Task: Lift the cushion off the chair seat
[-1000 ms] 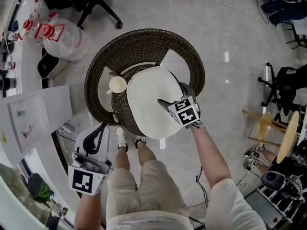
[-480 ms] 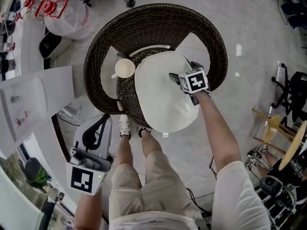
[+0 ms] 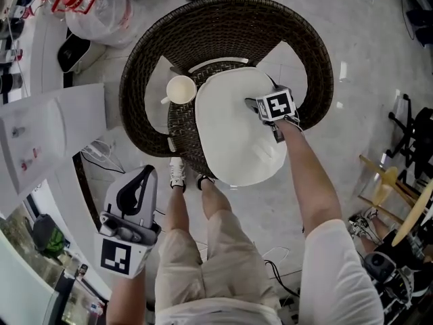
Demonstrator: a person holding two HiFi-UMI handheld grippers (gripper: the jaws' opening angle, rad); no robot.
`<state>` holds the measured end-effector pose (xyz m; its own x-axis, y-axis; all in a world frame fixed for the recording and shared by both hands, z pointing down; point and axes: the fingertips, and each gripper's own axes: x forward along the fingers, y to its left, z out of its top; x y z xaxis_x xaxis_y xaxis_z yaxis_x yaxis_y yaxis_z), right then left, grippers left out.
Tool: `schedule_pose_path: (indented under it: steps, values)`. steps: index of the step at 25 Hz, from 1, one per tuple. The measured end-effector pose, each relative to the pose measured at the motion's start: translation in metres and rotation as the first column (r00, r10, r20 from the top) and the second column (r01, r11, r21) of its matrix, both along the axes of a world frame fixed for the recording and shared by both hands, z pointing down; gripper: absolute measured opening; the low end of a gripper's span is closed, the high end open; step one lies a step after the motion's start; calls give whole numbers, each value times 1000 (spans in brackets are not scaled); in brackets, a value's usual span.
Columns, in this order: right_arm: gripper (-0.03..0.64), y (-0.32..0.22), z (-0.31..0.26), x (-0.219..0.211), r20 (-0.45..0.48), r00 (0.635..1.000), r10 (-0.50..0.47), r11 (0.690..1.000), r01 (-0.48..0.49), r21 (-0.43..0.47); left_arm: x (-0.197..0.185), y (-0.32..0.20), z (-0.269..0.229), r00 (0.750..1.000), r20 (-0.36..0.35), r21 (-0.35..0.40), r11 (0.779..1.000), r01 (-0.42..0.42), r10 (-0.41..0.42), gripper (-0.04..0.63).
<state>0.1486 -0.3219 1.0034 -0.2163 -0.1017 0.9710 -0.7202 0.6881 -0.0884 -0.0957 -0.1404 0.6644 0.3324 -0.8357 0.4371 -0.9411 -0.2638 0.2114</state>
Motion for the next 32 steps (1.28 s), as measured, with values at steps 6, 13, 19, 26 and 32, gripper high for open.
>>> schedule_pose_path:
  steps: [6, 13, 19, 26, 32]
  values:
    - [501, 1, 1, -3, -13, 1000, -9, 999, 8, -38, -2, 5, 4, 1000, -4, -12, 1000, 4, -4, 15]
    - [361, 13, 39, 4, 45, 999, -29, 995, 33, -97, 10, 7, 7, 1000, -14, -6, 1000, -11, 11, 15]
    - [148, 14, -10, -9, -31, 996, -87, 996, 86, -33, 17, 7, 2, 1000, -13, 3, 1000, -24, 24, 15]
    - [79, 20, -30, -9, -15, 998, -67, 997, 67, -28, 14, 6, -13, 1000, -12, 22, 999, -28, 28, 15]
    - [63, 27, -53, -3, -12, 1000, -21, 1000, 21, -5, 8, 8, -32, 999, -10, 49, 998, -38, 39, 15]
